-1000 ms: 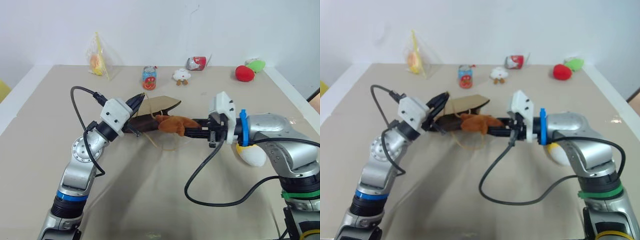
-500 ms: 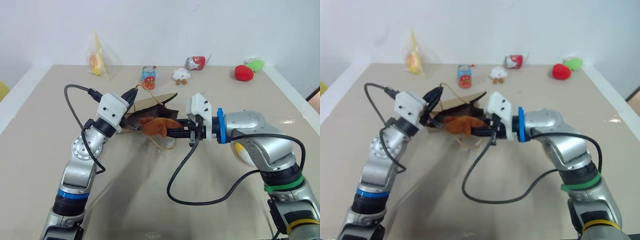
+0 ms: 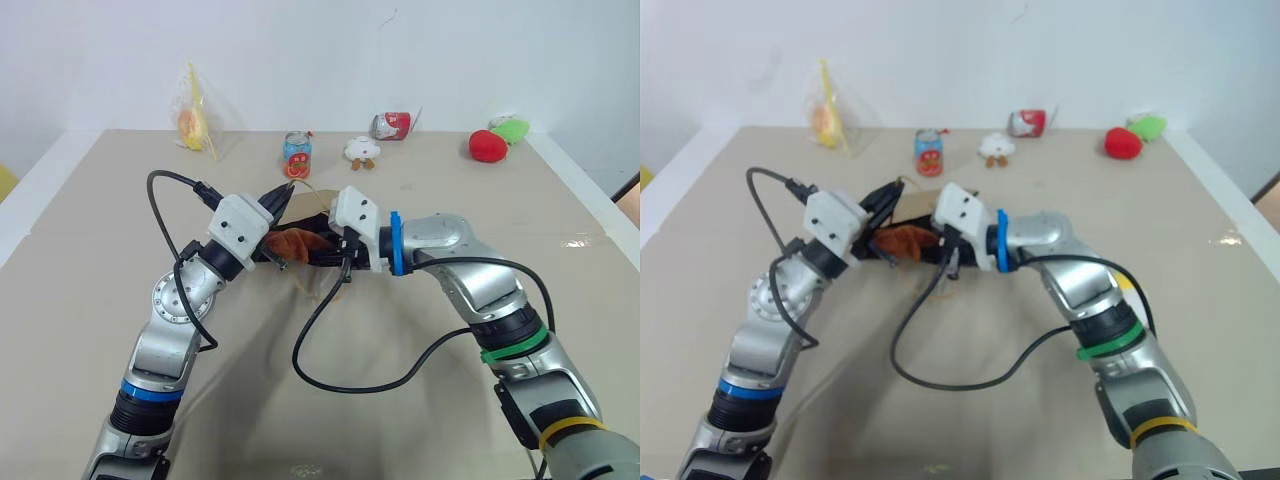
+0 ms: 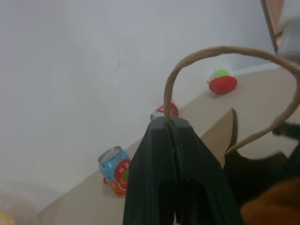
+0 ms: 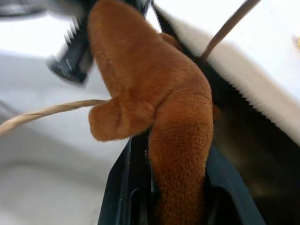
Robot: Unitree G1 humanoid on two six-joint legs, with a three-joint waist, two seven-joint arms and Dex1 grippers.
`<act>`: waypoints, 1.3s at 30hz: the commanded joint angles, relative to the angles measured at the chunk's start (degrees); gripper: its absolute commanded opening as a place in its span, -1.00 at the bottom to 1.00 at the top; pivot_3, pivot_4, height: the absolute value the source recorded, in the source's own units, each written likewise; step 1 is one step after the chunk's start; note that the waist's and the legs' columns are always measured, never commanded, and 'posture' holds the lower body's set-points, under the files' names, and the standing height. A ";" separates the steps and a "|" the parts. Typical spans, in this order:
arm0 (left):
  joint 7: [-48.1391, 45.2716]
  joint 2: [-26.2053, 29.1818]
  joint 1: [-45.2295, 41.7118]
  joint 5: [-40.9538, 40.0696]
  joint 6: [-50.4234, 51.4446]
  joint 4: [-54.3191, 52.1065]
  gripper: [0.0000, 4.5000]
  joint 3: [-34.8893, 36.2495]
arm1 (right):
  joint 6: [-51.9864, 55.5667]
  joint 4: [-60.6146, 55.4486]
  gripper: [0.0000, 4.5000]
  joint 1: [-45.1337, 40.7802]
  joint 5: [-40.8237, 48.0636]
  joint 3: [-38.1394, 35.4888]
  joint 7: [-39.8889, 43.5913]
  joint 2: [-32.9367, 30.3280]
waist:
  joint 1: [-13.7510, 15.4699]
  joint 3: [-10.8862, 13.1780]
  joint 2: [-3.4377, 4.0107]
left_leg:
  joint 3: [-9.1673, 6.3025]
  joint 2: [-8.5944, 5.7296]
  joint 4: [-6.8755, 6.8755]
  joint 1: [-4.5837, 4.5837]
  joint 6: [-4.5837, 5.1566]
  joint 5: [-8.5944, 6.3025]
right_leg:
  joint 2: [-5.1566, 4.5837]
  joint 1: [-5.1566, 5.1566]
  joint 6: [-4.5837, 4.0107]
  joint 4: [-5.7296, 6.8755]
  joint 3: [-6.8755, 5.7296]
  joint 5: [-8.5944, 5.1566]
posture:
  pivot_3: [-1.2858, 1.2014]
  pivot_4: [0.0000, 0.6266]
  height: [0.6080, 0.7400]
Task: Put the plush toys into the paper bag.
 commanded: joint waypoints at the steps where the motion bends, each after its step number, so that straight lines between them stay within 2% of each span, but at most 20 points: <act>1: 0.19 -0.56 -3.26 -0.99 -0.90 -2.93 -1.00 0.50 | -1.10 2.98 -0.73 -0.77 -2.78 1.48 -0.05 1.13 | 0.01 0.00 0.00 | 0.00 0.00 0.01 0.01 0.00 0.00 | 0.00 0.01 0.00 0.01 0.00 0.00 | 0.03 -0.52 1.00; 11: -0.03 -0.82 -4.04 -2.70 0.30 -2.90 -1.00 0.99 | -2.84 8.86 -0.73 -0.51 -6.17 2.15 -1.89 4.34 | -0.05 0.00 0.00 | 0.01 0.00 -0.01 -0.03 0.00 0.00 | 0.00 -0.02 -0.01 -0.01 0.00 0.00 | 0.03 -0.52 1.00; 23: -0.28 -1.20 -1.16 -3.49 3.43 -5.71 -1.00 -1.10 | -7.69 17.38 -0.73 -4.59 -9.07 -3.09 -11.53 11.68 | -0.06 0.00 0.00 | 0.02 0.00 0.00 -0.05 0.00 0.00 | 0.00 -0.04 -0.01 0.00 0.02 0.00 | 0.03 -0.52 1.00; 30: -0.03 -1.03 -0.41 -3.58 3.40 -3.41 -1.00 -0.32 | -5.98 15.00 -0.73 -7.35 -8.05 -5.42 -11.78 12.66 | -0.05 0.00 0.00 | 0.01 0.00 -0.01 -0.05 0.00 0.00 | 0.00 -0.05 -0.01 0.00 0.01 0.00 | 0.03 -0.52 1.00; 39: -0.81 -0.61 -2.50 -2.64 1.60 -1.02 -1.00 -0.96 | -0.91 8.54 -0.73 -5.10 -6.70 -5.63 -9.98 11.24 | -0.04 0.00 0.00 | 0.00 0.00 -0.02 -0.08 0.00 0.00 | 0.00 -0.06 -0.01 0.00 0.00 0.00 | 0.03 -0.52 1.00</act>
